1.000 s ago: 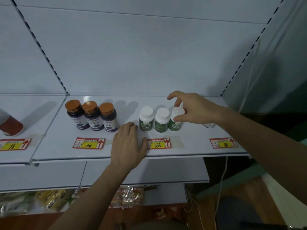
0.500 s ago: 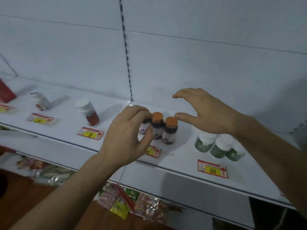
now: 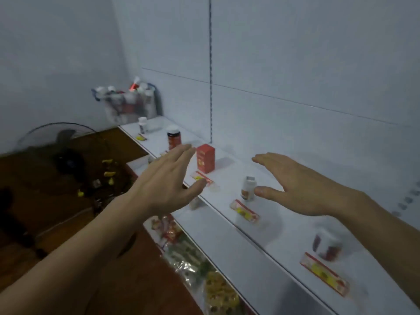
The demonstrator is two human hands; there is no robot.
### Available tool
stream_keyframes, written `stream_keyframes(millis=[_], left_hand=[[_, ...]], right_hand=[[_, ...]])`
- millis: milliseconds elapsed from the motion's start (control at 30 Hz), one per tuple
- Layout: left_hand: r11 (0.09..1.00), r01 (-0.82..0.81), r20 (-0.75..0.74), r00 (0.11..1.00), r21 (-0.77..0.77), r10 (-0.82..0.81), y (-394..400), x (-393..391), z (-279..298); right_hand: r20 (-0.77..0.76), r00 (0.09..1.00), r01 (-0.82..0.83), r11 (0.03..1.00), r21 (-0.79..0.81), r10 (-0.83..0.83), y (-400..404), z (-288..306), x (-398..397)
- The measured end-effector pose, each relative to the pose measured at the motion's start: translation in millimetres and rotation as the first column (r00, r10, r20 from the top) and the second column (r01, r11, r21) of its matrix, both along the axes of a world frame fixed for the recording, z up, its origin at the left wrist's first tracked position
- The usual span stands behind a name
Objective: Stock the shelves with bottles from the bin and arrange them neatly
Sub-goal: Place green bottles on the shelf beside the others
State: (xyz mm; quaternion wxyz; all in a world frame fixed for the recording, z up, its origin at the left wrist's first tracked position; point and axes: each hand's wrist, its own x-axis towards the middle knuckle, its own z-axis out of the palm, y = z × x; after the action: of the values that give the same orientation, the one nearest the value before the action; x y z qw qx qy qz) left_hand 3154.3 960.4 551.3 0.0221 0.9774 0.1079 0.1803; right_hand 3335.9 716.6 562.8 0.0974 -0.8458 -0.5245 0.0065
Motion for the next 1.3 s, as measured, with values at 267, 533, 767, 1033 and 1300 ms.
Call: stream_keyframes(millis=[267, 533, 767, 1033, 1300], left_hand=[[0.984, -0.177, -0.112, 0.978, -0.015, 0.174, 190.9, -33.1, 25.8], [0.952, -0.305, -0.159, 0.941, -0.029, 0.297, 345.4, -4.8, 42.7], [0.938, -0.344, -0.144, 0.932, -0.052, 0.334, 495.1, 41.9, 62.9], [0.907, -0.401, -0.173, 0.910, -0.129, 0.377, 679.9, 93.4, 56.0], [0.950, -0.304, -0.151, 0.945, -0.073, 0.291, 860.4, 168.1, 48.3]], right_hand=[[-0.054, 0.980, -0.191, 0.981, 0.010, 0.192, 245.3, 15.6, 10.7], [-0.024, 0.965, -0.261, 0.965, -0.016, 0.260, 439.2, 23.0, 62.4], [-0.014, 0.948, -0.318, 0.947, 0.044, 0.319, 604.6, 53.2, 123.0], [-0.032, 0.948, -0.316, 0.948, 0.038, 0.318, 787.1, 52.7, 164.7], [-0.064, 0.958, -0.279, 0.960, 0.033, 0.280, 948.1, 47.6, 198.7]])
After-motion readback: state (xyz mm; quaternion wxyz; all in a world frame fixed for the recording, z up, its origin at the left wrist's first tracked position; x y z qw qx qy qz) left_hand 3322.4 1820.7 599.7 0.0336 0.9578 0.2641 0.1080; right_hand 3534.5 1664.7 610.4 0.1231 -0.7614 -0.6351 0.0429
